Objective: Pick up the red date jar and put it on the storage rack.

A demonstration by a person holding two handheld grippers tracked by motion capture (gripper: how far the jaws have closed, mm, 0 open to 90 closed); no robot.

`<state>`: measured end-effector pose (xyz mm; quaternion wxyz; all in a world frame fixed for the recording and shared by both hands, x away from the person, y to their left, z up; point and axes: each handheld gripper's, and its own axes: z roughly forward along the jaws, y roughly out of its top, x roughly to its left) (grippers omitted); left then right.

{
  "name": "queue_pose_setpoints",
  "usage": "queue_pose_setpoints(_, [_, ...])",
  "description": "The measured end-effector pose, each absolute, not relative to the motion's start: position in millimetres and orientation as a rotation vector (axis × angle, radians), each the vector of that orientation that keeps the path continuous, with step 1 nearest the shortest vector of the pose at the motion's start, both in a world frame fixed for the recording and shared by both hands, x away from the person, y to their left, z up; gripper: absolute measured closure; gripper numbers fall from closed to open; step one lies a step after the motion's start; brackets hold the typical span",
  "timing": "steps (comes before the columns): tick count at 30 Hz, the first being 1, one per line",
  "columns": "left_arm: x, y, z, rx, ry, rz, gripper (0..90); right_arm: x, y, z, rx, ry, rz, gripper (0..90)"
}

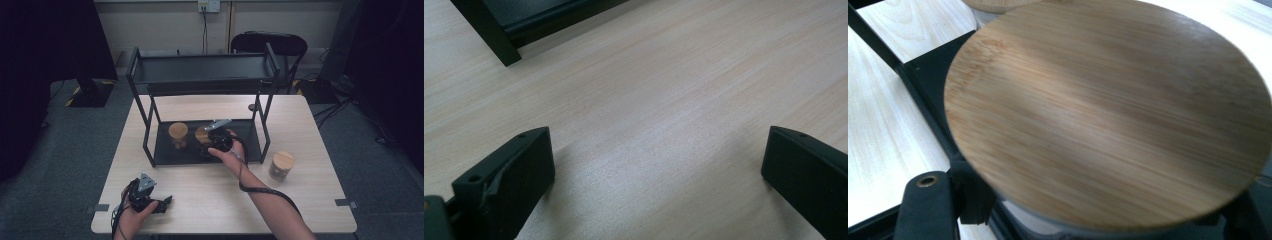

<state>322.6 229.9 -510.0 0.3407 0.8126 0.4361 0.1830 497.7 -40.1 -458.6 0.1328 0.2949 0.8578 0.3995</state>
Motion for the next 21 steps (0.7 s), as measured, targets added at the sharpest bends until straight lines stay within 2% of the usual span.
queue_pose_setpoints(21, [323, 230, -510, 2.115, 1.133, 0.475, 0.3, 513, -33, -473, 0.896, 2.49, 1.13, 25.7])
